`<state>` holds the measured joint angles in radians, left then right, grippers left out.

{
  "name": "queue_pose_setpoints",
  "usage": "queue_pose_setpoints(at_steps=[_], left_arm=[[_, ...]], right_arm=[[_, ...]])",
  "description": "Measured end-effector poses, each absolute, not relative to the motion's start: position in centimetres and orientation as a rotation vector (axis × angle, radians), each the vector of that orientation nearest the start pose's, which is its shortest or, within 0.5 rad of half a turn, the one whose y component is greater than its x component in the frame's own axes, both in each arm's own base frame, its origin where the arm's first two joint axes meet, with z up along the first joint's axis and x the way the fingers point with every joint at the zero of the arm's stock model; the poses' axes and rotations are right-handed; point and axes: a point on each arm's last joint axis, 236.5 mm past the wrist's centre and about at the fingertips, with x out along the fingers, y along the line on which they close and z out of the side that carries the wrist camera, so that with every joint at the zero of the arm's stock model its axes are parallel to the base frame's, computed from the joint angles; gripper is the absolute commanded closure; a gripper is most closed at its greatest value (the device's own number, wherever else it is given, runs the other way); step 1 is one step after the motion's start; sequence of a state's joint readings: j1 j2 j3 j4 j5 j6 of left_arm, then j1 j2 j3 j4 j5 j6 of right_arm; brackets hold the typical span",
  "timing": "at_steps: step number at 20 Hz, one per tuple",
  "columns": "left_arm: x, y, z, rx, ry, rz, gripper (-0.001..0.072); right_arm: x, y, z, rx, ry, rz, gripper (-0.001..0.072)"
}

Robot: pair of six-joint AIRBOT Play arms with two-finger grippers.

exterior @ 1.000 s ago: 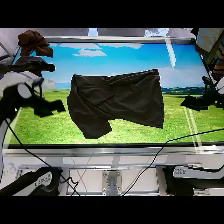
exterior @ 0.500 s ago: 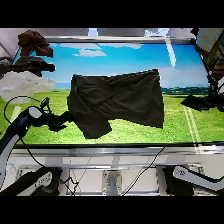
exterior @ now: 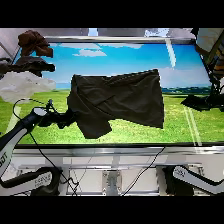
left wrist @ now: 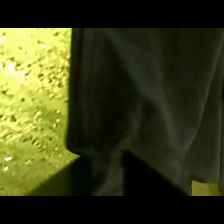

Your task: Fold the shirts.

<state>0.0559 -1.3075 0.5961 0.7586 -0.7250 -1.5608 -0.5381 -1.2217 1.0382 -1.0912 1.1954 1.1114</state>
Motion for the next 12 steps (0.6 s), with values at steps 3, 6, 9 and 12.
queue_pose_setpoints(at_steps=[3,6,9,12], left_arm=[[33.0,-10.1,-11.8,-0.95,1.3,0.017,0.0696],[33.7,-10.4,-11.6,-0.979,1.275,0.0,0.0696],[34.0,-10.7,-11.3,-0.997,1.261,-0.013,0.0696],[34.1,-10.9,-11.2,-1.003,1.26,-0.025,0.0696]], right_arm=[[31.9,-7.3,-1.4,0.448,1.281,0.106,0.0314],[29.0,-5.6,-4.5,0.514,1.379,0.118,0.0314],[28.5,-4.2,-6.6,0.574,1.381,0.118,0.0314],[29.1,-2.2,-7.9,0.61,1.377,0.165,0.0315]])
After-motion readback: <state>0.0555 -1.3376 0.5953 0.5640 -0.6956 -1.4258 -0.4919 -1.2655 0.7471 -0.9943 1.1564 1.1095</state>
